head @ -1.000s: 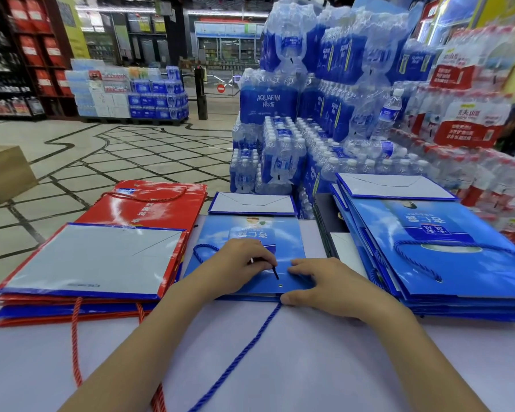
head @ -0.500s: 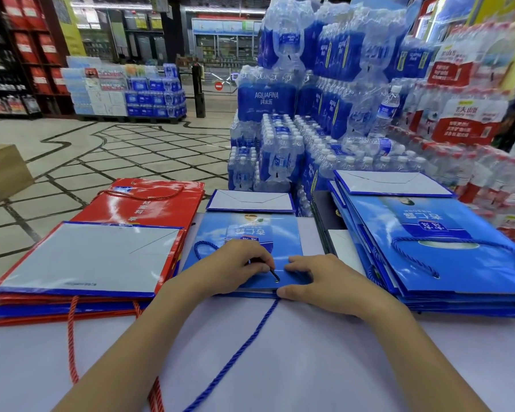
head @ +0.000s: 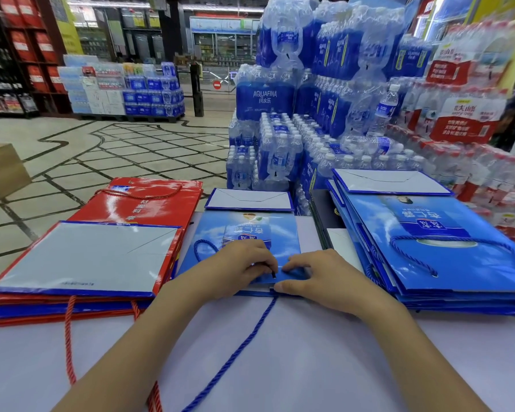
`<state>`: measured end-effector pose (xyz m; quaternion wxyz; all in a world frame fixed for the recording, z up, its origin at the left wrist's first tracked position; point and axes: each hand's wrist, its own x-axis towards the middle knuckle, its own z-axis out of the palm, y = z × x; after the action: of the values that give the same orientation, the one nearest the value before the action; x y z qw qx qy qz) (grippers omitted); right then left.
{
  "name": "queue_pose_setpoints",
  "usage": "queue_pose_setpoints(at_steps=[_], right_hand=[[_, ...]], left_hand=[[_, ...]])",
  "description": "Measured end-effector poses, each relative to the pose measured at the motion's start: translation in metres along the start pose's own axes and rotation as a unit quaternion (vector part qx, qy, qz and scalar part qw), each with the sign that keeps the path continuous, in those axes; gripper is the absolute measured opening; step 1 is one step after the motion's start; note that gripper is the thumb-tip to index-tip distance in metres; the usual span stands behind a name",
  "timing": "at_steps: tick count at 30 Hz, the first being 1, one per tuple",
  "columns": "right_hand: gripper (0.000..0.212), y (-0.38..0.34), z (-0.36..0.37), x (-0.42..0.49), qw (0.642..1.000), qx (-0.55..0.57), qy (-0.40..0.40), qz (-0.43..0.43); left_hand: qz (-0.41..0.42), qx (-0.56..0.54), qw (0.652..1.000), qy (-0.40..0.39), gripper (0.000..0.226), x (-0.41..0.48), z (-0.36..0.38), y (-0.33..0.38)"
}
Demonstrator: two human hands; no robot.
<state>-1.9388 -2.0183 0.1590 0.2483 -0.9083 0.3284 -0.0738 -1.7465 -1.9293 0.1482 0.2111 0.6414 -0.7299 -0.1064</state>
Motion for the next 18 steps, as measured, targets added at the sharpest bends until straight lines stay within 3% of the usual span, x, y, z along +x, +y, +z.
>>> queue_pose_setpoints(at_steps=[6, 13, 16, 18], right_hand=[[0.028, -0.001, -0.002, 0.001, 0.995, 0.013, 0.092, -0.019], [0.022, -0.001, 0.006, 0.006, 0.98, -0.029, 0.19, -0.051], [0.028, -0.002, 0.009, 0.007, 0.951, -0.07, 0.285, -0.096], [0.026, -0.005, 0.01, 0.006, 0.945, -0.105, 0.302, -0.076]], left_hand=[[-0.012, -0.057, 0.998, 0.024, 0.022, -0.001, -0.002, -0.002], [-0.038, -0.07, 0.995, 0.062, 0.03, -0.003, -0.001, 0.0], [-0.021, -0.059, 0.995, 0.073, 0.026, -0.001, 0.0, 0.002], [-0.017, -0.055, 0.995, 0.076, 0.026, 0.0, 0.003, 0.001]])
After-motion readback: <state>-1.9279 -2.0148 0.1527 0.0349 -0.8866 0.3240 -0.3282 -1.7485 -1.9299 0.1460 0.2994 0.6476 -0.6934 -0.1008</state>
